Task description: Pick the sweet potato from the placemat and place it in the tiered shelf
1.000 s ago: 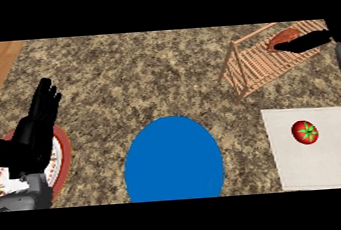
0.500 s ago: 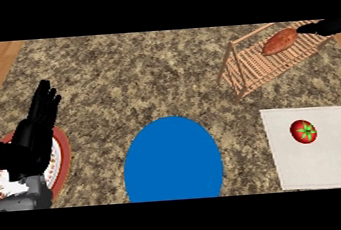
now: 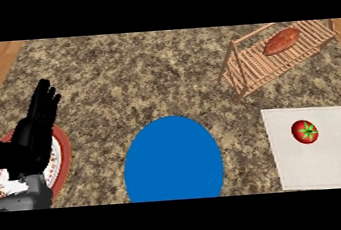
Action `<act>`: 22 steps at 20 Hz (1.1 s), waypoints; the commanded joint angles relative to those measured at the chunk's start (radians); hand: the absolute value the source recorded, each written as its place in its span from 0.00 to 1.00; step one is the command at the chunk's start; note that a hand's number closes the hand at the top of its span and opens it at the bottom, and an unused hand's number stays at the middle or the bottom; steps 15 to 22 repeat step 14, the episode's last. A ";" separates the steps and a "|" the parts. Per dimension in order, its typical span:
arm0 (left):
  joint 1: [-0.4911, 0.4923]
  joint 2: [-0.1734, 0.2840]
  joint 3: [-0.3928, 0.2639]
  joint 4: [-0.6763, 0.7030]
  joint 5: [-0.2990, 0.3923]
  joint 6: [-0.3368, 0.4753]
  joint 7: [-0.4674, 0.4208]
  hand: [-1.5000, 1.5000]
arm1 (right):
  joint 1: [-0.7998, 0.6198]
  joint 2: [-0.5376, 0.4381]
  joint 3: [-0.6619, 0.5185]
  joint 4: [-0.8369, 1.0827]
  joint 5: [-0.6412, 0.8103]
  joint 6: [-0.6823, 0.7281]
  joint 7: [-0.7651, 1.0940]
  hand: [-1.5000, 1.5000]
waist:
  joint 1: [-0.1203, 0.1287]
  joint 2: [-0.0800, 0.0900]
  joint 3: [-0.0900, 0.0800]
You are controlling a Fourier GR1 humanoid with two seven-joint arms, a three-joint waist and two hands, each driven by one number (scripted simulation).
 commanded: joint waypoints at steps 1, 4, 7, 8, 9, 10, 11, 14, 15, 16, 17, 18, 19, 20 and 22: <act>0.016 0.007 0.001 -0.044 0.008 -0.008 0.027 0.50 | 0.034 -0.133 -0.027 0.032 -0.026 0.104 0.016 0.00 | 0.006 0.001 0.001; -0.012 -0.020 -0.012 0.053 -0.016 0.007 -0.039 0.50 | 0.109 -0.173 -0.031 0.051 -0.027 0.166 -0.054 0.00 | 0.000 0.008 0.002; -0.032 -0.005 0.005 0.041 0.007 -0.009 -0.028 0.50 | 0.118 -0.203 -0.043 0.067 -0.037 0.206 -0.064 0.00 | 0.015 0.014 0.004; -0.023 -0.018 -0.017 -0.021 -0.009 0.012 0.019 0.50 | 0.111 -0.229 -0.048 0.070 -0.044 0.238 -0.053 0.00 | 0.021 0.010 0.005; -0.020 -0.002 0.006 0.034 0.004 -0.008 -0.016 0.50 | 0.142 -0.225 -0.047 0.068 -0.044 0.249 -0.090 0.00 | 0.012 0.010 0.004; -0.024 -0.001 -0.011 -0.014 -0.008 -0.003 0.025 0.50 | 0.158 -0.215 -0.042 0.072 -0.040 0.254 -0.105 0.00 | 0.017 0.008 0.004; -0.015 -0.003 -0.012 -0.009 -0.009 -0.005 -0.002 0.50 | 0.168 -0.260 -0.058 0.075 -0.053 0.295 -0.115 0.00 | 0.017 0.011 0.006; -0.055 -0.015 0.001 0.048 -0.004 0.007 -0.006 0.50 | 0.187 -0.257 -0.062 0.078 -0.058 0.314 -0.147 0.00 | 0.012 0.014 0.005; -0.055 -0.015 0.001 0.048 -0.004 0.007 -0.006 0.50 | 0.187 -0.257 -0.062 0.078 -0.058 0.314 -0.147 0.00 | 0.012 0.014 0.005; -0.055 -0.015 0.001 0.048 -0.004 0.007 -0.006 0.50 | 0.187 -0.257 -0.062 0.078 -0.058 0.314 -0.147 0.00 | 0.012 0.014 0.005; -0.055 -0.015 0.001 0.048 -0.004 0.007 -0.006 0.50 | 0.187 -0.257 -0.062 0.078 -0.058 0.314 -0.147 0.00 | 0.012 0.014 0.005; -0.055 -0.015 0.001 0.048 -0.004 0.007 -0.006 0.50 | 0.187 -0.257 -0.062 0.078 -0.058 0.314 -0.147 0.00 | 0.012 0.014 0.005; -0.055 -0.015 0.001 0.048 -0.004 0.007 -0.006 0.50 | 0.187 -0.257 -0.062 0.078 -0.058 0.314 -0.147 0.00 | 0.012 0.014 0.005; -0.055 -0.015 0.001 0.048 -0.004 0.007 -0.006 0.50 | 0.187 -0.257 -0.062 0.078 -0.058 0.314 -0.147 0.00 | 0.012 0.014 0.005; -0.055 -0.015 0.001 0.048 -0.004 0.007 -0.006 0.50 | 0.187 -0.257 -0.062 0.078 -0.058 0.314 -0.147 0.00 | 0.012 0.014 0.005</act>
